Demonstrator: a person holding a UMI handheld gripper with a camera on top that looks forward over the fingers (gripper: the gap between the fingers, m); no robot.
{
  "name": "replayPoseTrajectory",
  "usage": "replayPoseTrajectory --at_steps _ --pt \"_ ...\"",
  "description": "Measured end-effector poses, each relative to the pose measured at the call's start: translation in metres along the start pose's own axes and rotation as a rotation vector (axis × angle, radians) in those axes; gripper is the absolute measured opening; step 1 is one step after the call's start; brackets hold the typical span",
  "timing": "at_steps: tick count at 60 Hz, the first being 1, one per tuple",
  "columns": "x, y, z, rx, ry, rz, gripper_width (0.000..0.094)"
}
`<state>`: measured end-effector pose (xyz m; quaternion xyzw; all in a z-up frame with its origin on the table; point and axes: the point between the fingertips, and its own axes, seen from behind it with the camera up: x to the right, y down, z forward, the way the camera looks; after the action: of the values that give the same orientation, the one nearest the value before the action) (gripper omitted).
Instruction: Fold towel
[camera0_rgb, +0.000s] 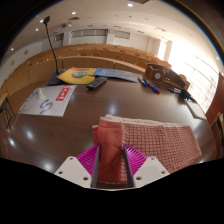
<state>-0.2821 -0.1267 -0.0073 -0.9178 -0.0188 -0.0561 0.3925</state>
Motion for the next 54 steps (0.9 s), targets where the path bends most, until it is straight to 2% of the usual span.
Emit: replayPoseTrajectory --at_steps 3,4,11,15,24,30,35,39,43,46,51,54 --pt "0.003 -0.003 0.003 0.019 0.013 -0.033 0.0181" --pt "0.005 -0.006 -0.001 0.027 0.02 -0.033 0.0133" --pt "0.002 -0.009 0.003 0.04 0.0 -0.057 0.0075" --pt "-0.004 -0.015 -0.006 0.055 -0.047 -0.03 0.0066" --pt "-0.013 -0.064 -0.063 0.163 -0.226 0.12 0.0064" --pt "0.015 -0.107 -0.106 0.238 -0.335 0.246 0.0064" --pt "0.058 -0.123 -0.121 0.286 -0.347 0.3 0.0064" --pt "0.097 -0.116 -0.107 0.286 -0.303 0.307 0.0071" --pt "0.131 -0.091 -0.079 0.234 -0.254 0.305 0.0138" --pt "0.154 -0.067 -0.061 0.199 -0.241 0.301 0.0246" --pt "0.194 -0.044 -0.035 0.156 -0.141 0.265 0.0556" --pt "0.219 -0.037 -0.031 0.159 -0.083 0.24 0.0726"
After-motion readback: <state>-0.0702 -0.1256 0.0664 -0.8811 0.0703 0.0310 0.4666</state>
